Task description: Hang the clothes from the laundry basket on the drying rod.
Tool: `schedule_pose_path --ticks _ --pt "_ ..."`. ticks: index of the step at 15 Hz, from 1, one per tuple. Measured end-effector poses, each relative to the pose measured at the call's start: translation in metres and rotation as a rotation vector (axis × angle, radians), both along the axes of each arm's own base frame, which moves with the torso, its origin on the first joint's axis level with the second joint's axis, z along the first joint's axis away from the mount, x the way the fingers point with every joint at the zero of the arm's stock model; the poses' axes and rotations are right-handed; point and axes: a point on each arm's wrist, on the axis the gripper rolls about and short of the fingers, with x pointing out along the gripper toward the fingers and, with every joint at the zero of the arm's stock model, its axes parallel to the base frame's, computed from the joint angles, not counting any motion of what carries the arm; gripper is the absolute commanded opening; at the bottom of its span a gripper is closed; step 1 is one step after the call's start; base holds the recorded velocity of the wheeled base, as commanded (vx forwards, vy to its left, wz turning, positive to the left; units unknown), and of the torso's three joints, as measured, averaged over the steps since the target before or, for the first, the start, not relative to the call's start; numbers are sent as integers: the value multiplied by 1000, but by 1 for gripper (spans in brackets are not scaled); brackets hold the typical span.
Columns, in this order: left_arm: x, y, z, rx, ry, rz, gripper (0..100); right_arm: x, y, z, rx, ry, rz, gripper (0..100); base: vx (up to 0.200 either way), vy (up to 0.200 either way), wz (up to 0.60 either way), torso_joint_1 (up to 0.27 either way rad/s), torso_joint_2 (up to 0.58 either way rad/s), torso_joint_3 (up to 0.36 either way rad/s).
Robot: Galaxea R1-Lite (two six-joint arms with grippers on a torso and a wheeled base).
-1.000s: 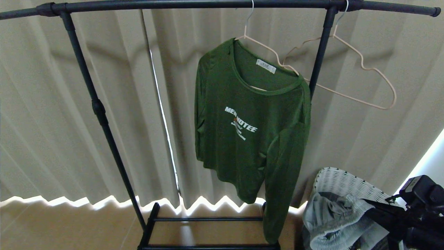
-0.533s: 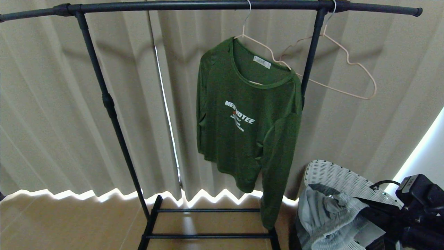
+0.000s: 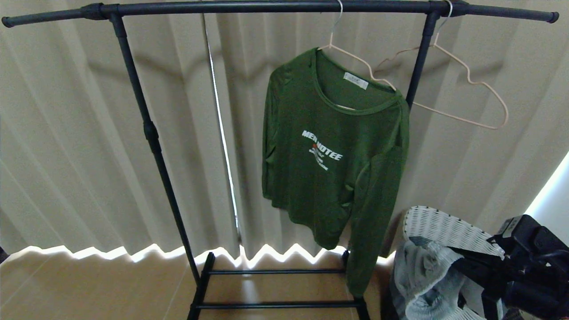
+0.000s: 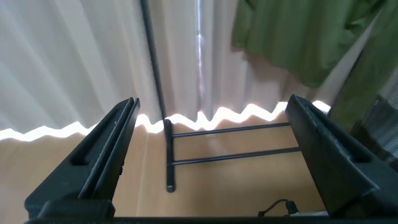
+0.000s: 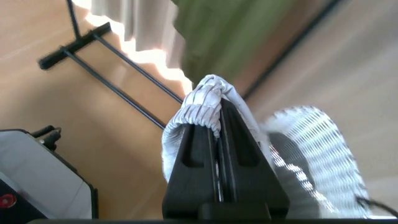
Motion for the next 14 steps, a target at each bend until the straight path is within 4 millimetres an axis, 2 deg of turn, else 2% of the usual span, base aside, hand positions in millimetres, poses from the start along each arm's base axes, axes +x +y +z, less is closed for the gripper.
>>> schedule_pose_path --ticks 10,14 --pt "0 -1 0 17 -1 -24 100 24 21 15 20 -28 67 0 0 0 0 0 0 0" --pt "-2 -4 6 104 -42 -207 100 35 34 39 83 -95 129 0 0 0 0 0 0 0"
